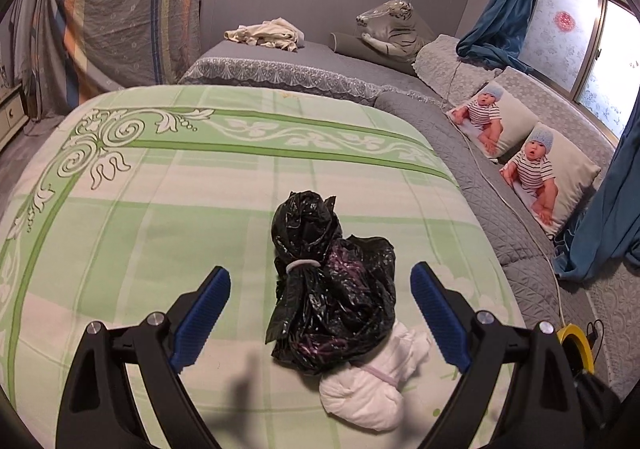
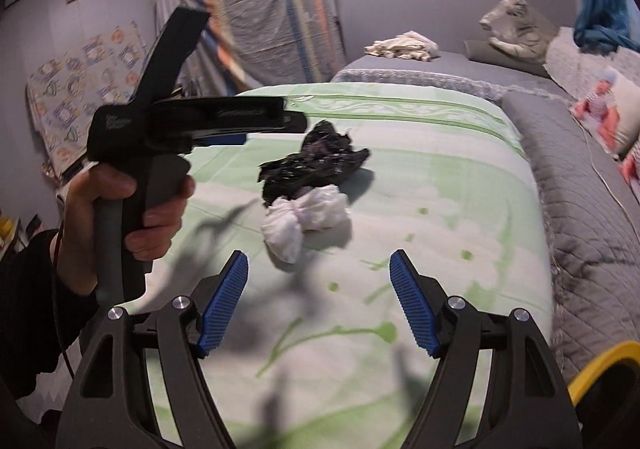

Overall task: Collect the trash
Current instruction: 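Move both tools back over the black bag and white tissue, then grasp the black plastic bag with the left tool while the right tool grasps the white tissue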

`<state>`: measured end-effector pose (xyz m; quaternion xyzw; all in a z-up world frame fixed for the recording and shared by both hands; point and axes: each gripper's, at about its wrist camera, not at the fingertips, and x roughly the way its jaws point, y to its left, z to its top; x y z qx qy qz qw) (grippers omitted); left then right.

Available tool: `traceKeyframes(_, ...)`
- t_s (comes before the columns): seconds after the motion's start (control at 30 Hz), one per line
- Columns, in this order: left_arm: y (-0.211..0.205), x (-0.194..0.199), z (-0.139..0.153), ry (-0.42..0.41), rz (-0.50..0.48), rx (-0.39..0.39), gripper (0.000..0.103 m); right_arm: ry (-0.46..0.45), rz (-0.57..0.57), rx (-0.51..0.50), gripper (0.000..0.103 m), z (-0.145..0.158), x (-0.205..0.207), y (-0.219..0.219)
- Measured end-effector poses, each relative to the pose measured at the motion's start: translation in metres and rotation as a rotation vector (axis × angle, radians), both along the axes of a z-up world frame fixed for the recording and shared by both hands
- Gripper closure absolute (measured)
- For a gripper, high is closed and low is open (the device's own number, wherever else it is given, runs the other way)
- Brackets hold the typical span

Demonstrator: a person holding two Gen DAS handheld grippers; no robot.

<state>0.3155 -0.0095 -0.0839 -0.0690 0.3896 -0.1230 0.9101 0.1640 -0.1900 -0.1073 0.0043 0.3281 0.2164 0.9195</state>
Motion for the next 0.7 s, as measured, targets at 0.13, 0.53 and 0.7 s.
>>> traceKeyframes(0.13, 0.003, 0.013, -0.009, 0.036, -0.014, -0.035, 0.015, 0.005, 0.04, -0.022, 0.029, -0.007, 0.015, 0.021)
traceKeyframes(0.53, -0.015, 0.044, -0.03, 0.101, -0.056, 0.006, 0.015, 0.043, 0.056, -0.024, 0.028, -0.017, 0.045, 0.03)
traceKeyframes(0.7, -0.021, 0.056, -0.038, 0.12, -0.052, 0.033, 0.029, 0.057, 0.056, -0.024, 0.028, -0.019, 0.058, 0.032)
